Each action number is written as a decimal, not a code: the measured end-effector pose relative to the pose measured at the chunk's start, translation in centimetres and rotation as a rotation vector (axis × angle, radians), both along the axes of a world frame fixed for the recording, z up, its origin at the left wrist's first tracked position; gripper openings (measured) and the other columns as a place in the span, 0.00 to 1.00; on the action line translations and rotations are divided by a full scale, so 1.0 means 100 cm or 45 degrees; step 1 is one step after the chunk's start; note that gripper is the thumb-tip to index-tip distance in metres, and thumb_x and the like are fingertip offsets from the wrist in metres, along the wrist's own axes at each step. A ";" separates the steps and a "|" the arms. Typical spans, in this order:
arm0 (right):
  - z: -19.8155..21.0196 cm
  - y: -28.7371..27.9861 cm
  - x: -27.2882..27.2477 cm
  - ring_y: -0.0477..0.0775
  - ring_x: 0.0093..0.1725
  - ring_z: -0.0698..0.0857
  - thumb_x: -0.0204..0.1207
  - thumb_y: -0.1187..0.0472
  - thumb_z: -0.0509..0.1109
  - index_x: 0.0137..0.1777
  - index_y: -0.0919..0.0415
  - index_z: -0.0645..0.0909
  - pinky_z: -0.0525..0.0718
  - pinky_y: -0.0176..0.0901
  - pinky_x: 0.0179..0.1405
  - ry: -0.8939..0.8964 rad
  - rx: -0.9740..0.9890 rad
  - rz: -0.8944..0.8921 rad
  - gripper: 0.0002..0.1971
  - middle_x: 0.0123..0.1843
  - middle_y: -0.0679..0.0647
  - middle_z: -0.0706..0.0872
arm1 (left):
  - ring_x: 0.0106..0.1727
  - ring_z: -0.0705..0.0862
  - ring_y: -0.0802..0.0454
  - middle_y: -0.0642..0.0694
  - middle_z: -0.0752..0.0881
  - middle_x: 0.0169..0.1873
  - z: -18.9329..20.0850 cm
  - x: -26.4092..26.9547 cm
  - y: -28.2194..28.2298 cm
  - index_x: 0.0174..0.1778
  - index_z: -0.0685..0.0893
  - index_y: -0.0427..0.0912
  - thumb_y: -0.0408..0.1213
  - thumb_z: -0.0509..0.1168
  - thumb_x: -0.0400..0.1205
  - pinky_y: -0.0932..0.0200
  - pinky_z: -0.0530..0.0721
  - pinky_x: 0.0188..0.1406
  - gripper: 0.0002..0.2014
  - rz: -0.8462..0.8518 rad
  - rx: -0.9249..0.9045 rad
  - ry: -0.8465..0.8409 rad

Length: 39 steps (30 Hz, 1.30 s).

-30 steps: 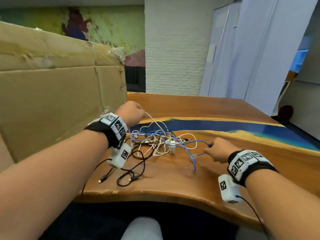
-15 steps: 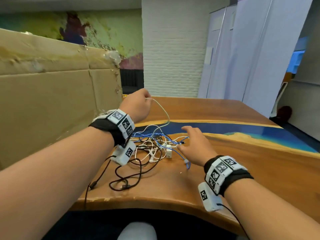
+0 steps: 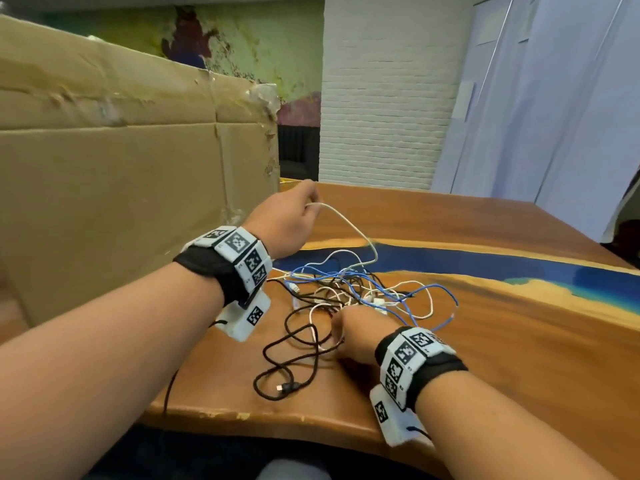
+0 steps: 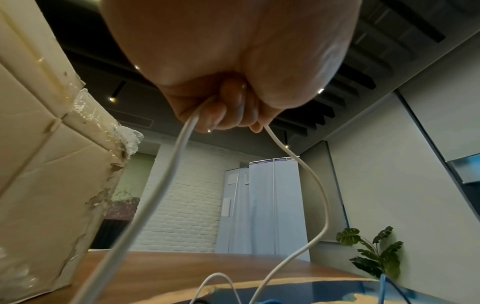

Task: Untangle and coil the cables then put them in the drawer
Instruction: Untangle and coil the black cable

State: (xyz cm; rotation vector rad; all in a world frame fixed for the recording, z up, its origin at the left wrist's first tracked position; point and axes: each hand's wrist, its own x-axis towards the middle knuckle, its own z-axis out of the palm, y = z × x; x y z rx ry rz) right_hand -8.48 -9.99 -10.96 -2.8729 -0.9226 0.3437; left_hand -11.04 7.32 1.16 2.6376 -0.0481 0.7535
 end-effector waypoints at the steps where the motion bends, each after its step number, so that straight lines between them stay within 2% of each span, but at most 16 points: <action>1: 0.002 -0.002 0.004 0.56 0.58 0.88 0.78 0.54 0.77 0.57 0.51 0.88 0.82 0.43 0.50 0.005 0.049 -0.025 0.09 0.58 0.52 0.90 | 0.43 0.83 0.42 0.48 0.85 0.39 -0.004 0.001 0.004 0.57 0.76 0.50 0.47 0.55 0.91 0.45 0.82 0.44 0.07 0.003 -0.005 0.040; 6: 0.035 -0.016 0.017 0.48 0.34 0.88 0.88 0.54 0.66 0.66 0.46 0.88 0.88 0.43 0.46 0.053 0.615 -0.109 0.12 0.42 0.42 0.89 | 0.39 0.85 0.43 0.46 0.86 0.38 -0.023 0.010 0.013 0.54 0.75 0.53 0.47 0.55 0.91 0.42 0.86 0.44 0.05 0.000 -0.040 0.160; 8: 0.056 -0.023 0.023 0.53 0.31 0.92 0.89 0.53 0.64 0.67 0.43 0.86 0.92 0.49 0.44 0.111 0.812 -0.137 0.12 0.37 0.48 0.92 | 0.39 0.85 0.43 0.45 0.86 0.38 -0.029 0.015 0.012 0.54 0.75 0.52 0.46 0.55 0.91 0.43 0.85 0.42 0.05 0.004 -0.060 0.177; 10: 0.078 -0.029 0.029 0.60 0.30 0.92 0.90 0.53 0.63 0.67 0.50 0.85 0.92 0.59 0.42 0.218 1.027 -0.187 0.12 0.34 0.56 0.92 | 0.39 0.84 0.44 0.45 0.86 0.39 -0.033 0.022 0.012 0.55 0.76 0.52 0.45 0.55 0.91 0.48 0.82 0.37 0.05 0.024 -0.114 0.194; 13: 0.115 -0.039 0.034 0.58 0.23 0.87 0.91 0.55 0.62 0.64 0.59 0.85 0.91 0.52 0.32 0.318 1.354 -0.256 0.13 0.32 0.59 0.88 | 0.38 0.83 0.47 0.46 0.85 0.39 -0.039 0.032 0.013 0.55 0.78 0.53 0.44 0.56 0.91 0.53 0.75 0.32 0.06 0.055 -0.218 0.238; 17: 0.164 -0.055 0.035 0.55 0.21 0.86 0.91 0.56 0.60 0.62 0.59 0.84 0.91 0.51 0.32 0.302 1.655 -0.259 0.12 0.30 0.56 0.89 | 0.38 0.85 0.45 0.45 0.87 0.40 -0.053 0.043 0.016 0.50 0.80 0.55 0.43 0.56 0.90 0.53 0.79 0.35 0.08 0.096 -0.246 0.266; 20: 0.196 -0.068 0.034 0.57 0.23 0.86 0.92 0.55 0.59 0.61 0.59 0.84 0.91 0.51 0.32 0.242 1.826 -0.240 0.13 0.31 0.56 0.89 | 0.35 0.84 0.48 0.50 0.89 0.38 -0.066 0.048 0.018 0.49 0.85 0.56 0.43 0.58 0.89 0.57 0.76 0.31 0.10 0.156 -0.206 0.377; 23: 0.220 -0.083 0.029 0.57 0.26 0.88 0.92 0.55 0.58 0.62 0.59 0.83 0.93 0.55 0.41 0.170 1.974 -0.231 0.14 0.32 0.55 0.90 | 0.31 0.84 0.46 0.52 0.88 0.31 -0.077 0.050 0.023 0.47 0.89 0.56 0.44 0.60 0.88 0.59 0.76 0.28 0.12 0.203 -0.120 0.494; 26: 0.229 -0.095 0.026 0.57 0.27 0.89 0.92 0.55 0.58 0.65 0.61 0.83 0.93 0.55 0.44 0.141 2.037 -0.249 0.15 0.33 0.56 0.89 | 0.33 0.86 0.47 0.52 0.88 0.32 -0.074 0.047 0.016 0.50 0.92 0.56 0.39 0.60 0.85 0.61 0.77 0.27 0.14 0.225 -0.139 0.517; 27: 0.228 -0.097 0.025 0.57 0.27 0.89 0.92 0.55 0.58 0.65 0.61 0.83 0.93 0.55 0.44 0.131 2.013 -0.253 0.15 0.33 0.56 0.89 | 0.38 0.87 0.48 0.52 0.90 0.38 -0.068 0.043 0.006 0.53 0.92 0.57 0.37 0.60 0.85 0.60 0.80 0.30 0.15 0.221 -0.139 0.499; 29: 0.222 -0.098 0.024 0.58 0.27 0.89 0.92 0.55 0.59 0.65 0.62 0.83 0.93 0.54 0.42 0.106 1.927 -0.252 0.15 0.33 0.57 0.90 | 0.60 0.85 0.47 0.50 0.87 0.61 -0.054 0.036 -0.020 0.65 0.87 0.59 0.39 0.62 0.83 0.50 0.86 0.55 0.18 0.168 -0.034 0.364; 30: 0.218 -0.097 0.023 0.58 0.27 0.89 0.92 0.56 0.59 0.65 0.62 0.83 0.93 0.54 0.40 0.102 1.879 -0.245 0.14 0.32 0.57 0.90 | 0.70 0.79 0.46 0.51 0.81 0.69 -0.047 0.031 -0.036 0.71 0.84 0.59 0.41 0.63 0.82 0.44 0.80 0.69 0.20 0.099 0.051 0.273; 32: 0.212 -0.093 0.020 0.58 0.26 0.89 0.91 0.57 0.60 0.63 0.61 0.84 0.90 0.50 0.35 0.133 1.804 -0.203 0.13 0.32 0.58 0.89 | 0.74 0.75 0.48 0.53 0.77 0.74 -0.033 0.023 -0.068 0.78 0.77 0.57 0.46 0.64 0.81 0.42 0.73 0.76 0.26 -0.069 0.105 0.111; 34: 0.209 -0.089 0.016 0.59 0.25 0.88 0.92 0.57 0.60 0.62 0.61 0.84 0.89 0.48 0.32 0.187 1.763 -0.137 0.12 0.32 0.59 0.89 | 0.66 0.82 0.51 0.55 0.82 0.69 -0.024 0.024 -0.090 0.77 0.77 0.54 0.50 0.66 0.82 0.46 0.81 0.68 0.26 -0.157 0.001 0.168; 36: 0.211 -0.089 0.011 0.59 0.25 0.87 0.92 0.57 0.59 0.62 0.62 0.84 0.89 0.48 0.32 0.245 1.778 -0.087 0.13 0.32 0.60 0.88 | 0.50 0.88 0.52 0.52 0.90 0.55 -0.026 0.030 -0.103 0.64 0.84 0.52 0.56 0.68 0.82 0.50 0.88 0.51 0.18 -0.208 -0.164 0.414; 39: 0.215 -0.097 0.008 0.60 0.28 0.88 0.92 0.57 0.59 0.62 0.62 0.83 0.92 0.53 0.39 0.264 1.832 -0.067 0.13 0.34 0.59 0.88 | 0.33 0.88 0.50 0.46 0.93 0.36 -0.049 0.041 -0.102 0.45 0.89 0.53 0.56 0.66 0.85 0.55 0.84 0.33 0.13 -0.229 -0.131 0.670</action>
